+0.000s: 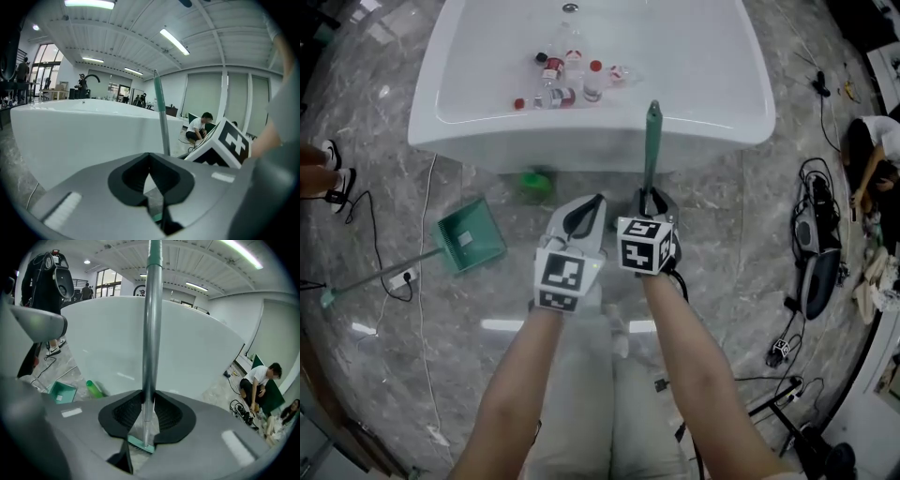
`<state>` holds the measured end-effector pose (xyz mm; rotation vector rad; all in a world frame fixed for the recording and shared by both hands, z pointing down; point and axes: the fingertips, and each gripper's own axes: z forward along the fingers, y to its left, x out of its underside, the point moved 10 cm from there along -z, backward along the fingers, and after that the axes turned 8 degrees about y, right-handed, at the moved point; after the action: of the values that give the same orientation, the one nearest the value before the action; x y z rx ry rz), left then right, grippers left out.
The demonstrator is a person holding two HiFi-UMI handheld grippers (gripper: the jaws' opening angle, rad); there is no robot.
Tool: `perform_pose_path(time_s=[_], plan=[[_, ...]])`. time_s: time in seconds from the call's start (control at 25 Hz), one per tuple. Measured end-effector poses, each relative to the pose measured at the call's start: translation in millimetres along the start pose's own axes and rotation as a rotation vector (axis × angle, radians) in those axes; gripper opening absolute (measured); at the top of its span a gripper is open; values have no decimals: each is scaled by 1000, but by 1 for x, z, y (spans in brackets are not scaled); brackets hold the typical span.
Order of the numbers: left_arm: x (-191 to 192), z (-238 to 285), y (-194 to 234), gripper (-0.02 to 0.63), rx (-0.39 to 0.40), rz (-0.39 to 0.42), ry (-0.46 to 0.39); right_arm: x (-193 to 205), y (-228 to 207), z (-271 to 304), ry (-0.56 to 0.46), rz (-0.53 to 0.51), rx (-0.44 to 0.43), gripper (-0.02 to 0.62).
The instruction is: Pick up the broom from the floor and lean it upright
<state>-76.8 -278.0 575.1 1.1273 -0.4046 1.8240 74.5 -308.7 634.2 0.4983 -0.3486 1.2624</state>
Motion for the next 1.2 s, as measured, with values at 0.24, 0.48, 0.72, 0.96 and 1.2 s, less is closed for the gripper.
perform_pose_path(time_s=[0.24, 0.48, 0.72, 0.96, 1.2], plan=[[-8, 5, 9, -2, 7, 4, 10, -8, 0, 8, 19, -9, 0, 86], [-9, 6, 5, -2, -9, -15, 15, -15, -4, 14, 18, -53, -8, 88], [-14, 6, 5, -2, -24, -37, 20, -18, -8, 17, 38, -93, -21, 115], [-28, 1, 7, -2, -33, -35, 18, -26, -9, -1, 25, -109, -43, 110], [-59, -13, 3, -2, -36, -10, 6, -46, -17, -41, -30, -101, -90, 101]])
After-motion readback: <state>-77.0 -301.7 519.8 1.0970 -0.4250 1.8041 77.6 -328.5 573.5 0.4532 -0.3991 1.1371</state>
